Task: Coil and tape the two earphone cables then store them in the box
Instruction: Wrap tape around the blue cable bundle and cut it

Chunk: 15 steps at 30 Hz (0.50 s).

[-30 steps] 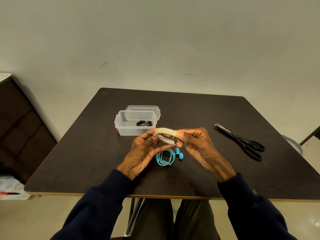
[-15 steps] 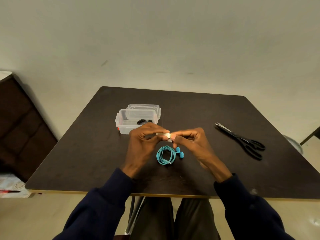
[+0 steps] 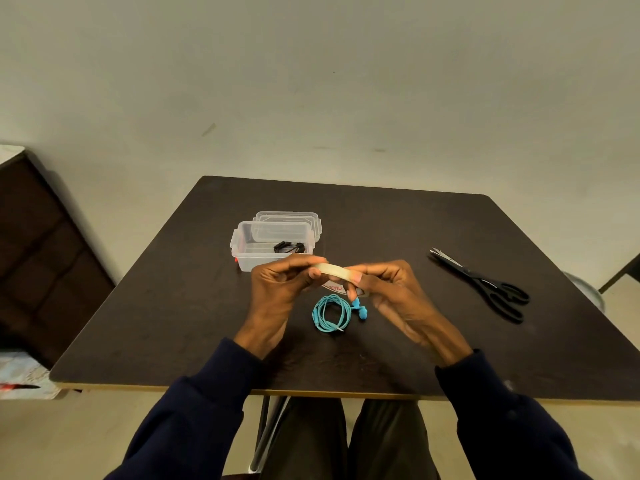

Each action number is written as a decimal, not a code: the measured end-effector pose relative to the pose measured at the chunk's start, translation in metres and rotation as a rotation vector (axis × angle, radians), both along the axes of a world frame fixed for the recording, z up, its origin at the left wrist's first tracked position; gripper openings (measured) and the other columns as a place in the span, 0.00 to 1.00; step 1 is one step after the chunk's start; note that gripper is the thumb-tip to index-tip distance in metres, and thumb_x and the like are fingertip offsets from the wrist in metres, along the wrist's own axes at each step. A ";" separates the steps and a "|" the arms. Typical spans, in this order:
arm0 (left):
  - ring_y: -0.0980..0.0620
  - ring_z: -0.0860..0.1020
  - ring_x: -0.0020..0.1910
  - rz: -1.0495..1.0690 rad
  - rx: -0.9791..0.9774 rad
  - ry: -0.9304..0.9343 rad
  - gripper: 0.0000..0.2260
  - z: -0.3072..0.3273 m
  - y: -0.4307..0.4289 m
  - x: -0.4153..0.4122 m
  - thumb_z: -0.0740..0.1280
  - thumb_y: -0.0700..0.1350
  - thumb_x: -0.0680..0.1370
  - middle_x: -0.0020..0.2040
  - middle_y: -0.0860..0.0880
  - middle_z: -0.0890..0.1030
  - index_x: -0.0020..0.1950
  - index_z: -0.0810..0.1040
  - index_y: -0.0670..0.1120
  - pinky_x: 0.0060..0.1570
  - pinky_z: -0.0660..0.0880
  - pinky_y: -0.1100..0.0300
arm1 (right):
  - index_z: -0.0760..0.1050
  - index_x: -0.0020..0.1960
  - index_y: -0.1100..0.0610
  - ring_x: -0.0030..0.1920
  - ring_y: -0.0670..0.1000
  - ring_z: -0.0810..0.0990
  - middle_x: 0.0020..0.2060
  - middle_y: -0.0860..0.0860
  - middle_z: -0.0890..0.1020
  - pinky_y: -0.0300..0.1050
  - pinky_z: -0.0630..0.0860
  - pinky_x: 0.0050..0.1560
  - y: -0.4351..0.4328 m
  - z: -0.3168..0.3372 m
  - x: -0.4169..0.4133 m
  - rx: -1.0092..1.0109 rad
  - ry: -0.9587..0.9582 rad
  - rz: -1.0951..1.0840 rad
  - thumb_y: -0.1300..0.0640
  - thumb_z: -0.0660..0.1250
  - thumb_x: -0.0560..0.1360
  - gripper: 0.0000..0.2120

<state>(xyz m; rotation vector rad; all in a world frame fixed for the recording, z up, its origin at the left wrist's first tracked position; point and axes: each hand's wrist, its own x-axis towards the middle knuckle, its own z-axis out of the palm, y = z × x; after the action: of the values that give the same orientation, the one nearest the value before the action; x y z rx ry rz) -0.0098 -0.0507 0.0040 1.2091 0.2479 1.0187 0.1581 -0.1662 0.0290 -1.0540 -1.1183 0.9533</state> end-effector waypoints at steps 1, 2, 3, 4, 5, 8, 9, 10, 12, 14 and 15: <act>0.43 0.85 0.53 -0.036 -0.061 -0.022 0.10 -0.001 0.000 0.000 0.76 0.43 0.68 0.52 0.43 0.86 0.50 0.88 0.47 0.53 0.83 0.49 | 0.82 0.57 0.65 0.40 0.49 0.82 0.40 0.60 0.83 0.39 0.78 0.46 0.000 0.000 0.000 -0.001 0.010 0.007 0.62 0.68 0.77 0.12; 0.44 0.84 0.54 -0.064 -0.111 -0.036 0.11 -0.002 0.000 0.001 0.76 0.44 0.68 0.53 0.44 0.86 0.49 0.88 0.48 0.52 0.83 0.52 | 0.82 0.58 0.66 0.39 0.50 0.81 0.39 0.60 0.83 0.39 0.78 0.46 0.000 0.000 0.000 -0.003 0.014 0.012 0.62 0.68 0.77 0.12; 0.44 0.84 0.55 -0.078 -0.134 -0.035 0.11 -0.003 -0.001 0.002 0.76 0.44 0.68 0.53 0.44 0.86 0.49 0.88 0.48 0.51 0.83 0.54 | 0.82 0.57 0.66 0.39 0.50 0.81 0.38 0.61 0.83 0.39 0.78 0.46 0.000 0.001 -0.001 -0.005 0.007 0.008 0.62 0.68 0.76 0.12; 0.44 0.84 0.55 -0.075 -0.120 -0.017 0.11 -0.003 -0.001 0.002 0.76 0.43 0.68 0.54 0.44 0.86 0.50 0.88 0.48 0.51 0.82 0.55 | 0.83 0.56 0.64 0.39 0.50 0.81 0.38 0.62 0.83 0.40 0.78 0.47 0.000 0.001 -0.002 -0.006 -0.016 -0.015 0.61 0.69 0.76 0.11; 0.44 0.84 0.56 -0.047 -0.050 0.020 0.10 -0.003 0.000 0.001 0.76 0.42 0.70 0.54 0.44 0.86 0.51 0.87 0.47 0.51 0.82 0.55 | 0.84 0.55 0.61 0.39 0.51 0.82 0.38 0.62 0.83 0.41 0.79 0.47 -0.001 0.001 -0.002 -0.009 -0.062 -0.058 0.60 0.70 0.75 0.10; 0.53 0.83 0.58 0.112 0.416 0.201 0.11 0.000 0.005 -0.002 0.74 0.42 0.74 0.55 0.52 0.86 0.56 0.85 0.49 0.54 0.79 0.64 | 0.85 0.53 0.58 0.38 0.52 0.84 0.36 0.56 0.85 0.46 0.81 0.48 -0.001 0.000 -0.003 -0.012 -0.244 -0.180 0.57 0.72 0.75 0.09; 0.54 0.82 0.59 0.151 0.549 0.262 0.12 0.001 0.006 -0.002 0.74 0.43 0.74 0.55 0.54 0.85 0.57 0.84 0.51 0.55 0.78 0.66 | 0.84 0.54 0.59 0.38 0.51 0.84 0.36 0.55 0.86 0.46 0.82 0.47 -0.001 0.001 -0.004 -0.012 -0.283 -0.188 0.57 0.72 0.74 0.10; 0.54 0.81 0.58 0.183 0.646 0.309 0.13 0.002 0.006 -0.002 0.75 0.43 0.74 0.56 0.53 0.84 0.58 0.84 0.50 0.56 0.78 0.65 | 0.84 0.54 0.59 0.38 0.51 0.84 0.37 0.54 0.86 0.44 0.82 0.47 0.000 0.002 -0.005 -0.010 -0.316 -0.186 0.58 0.72 0.74 0.10; 0.52 0.82 0.55 0.269 0.789 0.349 0.12 0.003 0.006 0.000 0.75 0.42 0.74 0.54 0.49 0.85 0.57 0.85 0.46 0.56 0.79 0.60 | 0.85 0.52 0.53 0.39 0.51 0.85 0.39 0.52 0.87 0.41 0.82 0.46 0.001 0.005 -0.010 0.004 -0.370 -0.161 0.58 0.72 0.75 0.07; 0.52 0.82 0.51 0.323 0.813 0.327 0.08 0.003 0.006 0.001 0.75 0.39 0.75 0.50 0.48 0.85 0.54 0.86 0.43 0.53 0.80 0.57 | 0.85 0.49 0.48 0.39 0.49 0.86 0.38 0.50 0.87 0.38 0.81 0.45 0.002 0.008 -0.013 0.014 -0.363 -0.151 0.56 0.72 0.74 0.07; 0.51 0.83 0.50 0.312 0.769 0.300 0.07 0.003 0.005 0.001 0.74 0.38 0.75 0.49 0.47 0.86 0.53 0.86 0.43 0.51 0.81 0.55 | 0.85 0.49 0.48 0.38 0.49 0.86 0.38 0.51 0.87 0.38 0.81 0.45 0.001 0.009 -0.013 0.012 -0.345 -0.155 0.56 0.72 0.74 0.06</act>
<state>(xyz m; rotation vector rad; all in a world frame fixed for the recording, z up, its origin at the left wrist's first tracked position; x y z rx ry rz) -0.0090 -0.0453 0.0075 2.0767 0.2949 1.2497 0.1455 -0.1648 0.0383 -1.3082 -1.2990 0.6551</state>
